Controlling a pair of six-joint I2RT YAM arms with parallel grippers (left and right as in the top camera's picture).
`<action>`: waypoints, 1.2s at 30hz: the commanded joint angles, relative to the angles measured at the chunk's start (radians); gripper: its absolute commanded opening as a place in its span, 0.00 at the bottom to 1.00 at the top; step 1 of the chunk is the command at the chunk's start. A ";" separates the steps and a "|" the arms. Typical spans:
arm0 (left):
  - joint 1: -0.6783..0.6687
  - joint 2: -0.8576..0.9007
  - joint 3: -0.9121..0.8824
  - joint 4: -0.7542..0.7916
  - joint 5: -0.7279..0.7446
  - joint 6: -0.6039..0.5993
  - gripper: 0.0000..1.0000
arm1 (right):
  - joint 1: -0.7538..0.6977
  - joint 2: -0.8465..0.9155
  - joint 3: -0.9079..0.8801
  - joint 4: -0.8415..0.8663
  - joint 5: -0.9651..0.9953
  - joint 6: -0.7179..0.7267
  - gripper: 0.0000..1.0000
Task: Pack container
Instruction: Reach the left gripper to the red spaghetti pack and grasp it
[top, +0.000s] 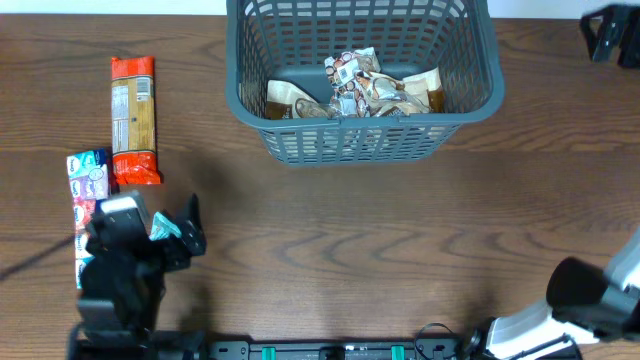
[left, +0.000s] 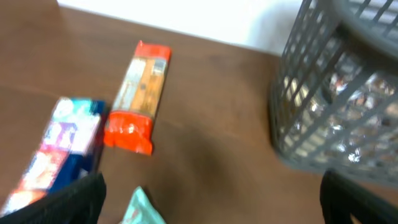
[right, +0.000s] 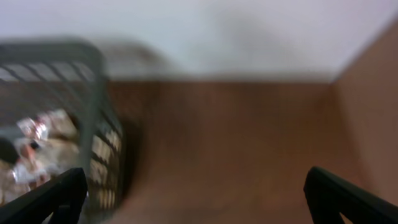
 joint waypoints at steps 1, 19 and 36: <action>-0.003 0.215 0.260 -0.118 -0.009 -0.016 0.98 | -0.022 0.060 -0.021 -0.064 0.003 0.063 0.99; 0.141 0.896 1.084 -0.843 -0.001 0.039 0.99 | -0.001 0.194 -0.473 -0.018 -0.016 0.080 0.99; 0.364 1.317 1.217 -0.713 0.121 0.182 0.99 | 0.051 0.194 -0.479 0.007 -0.016 0.059 0.99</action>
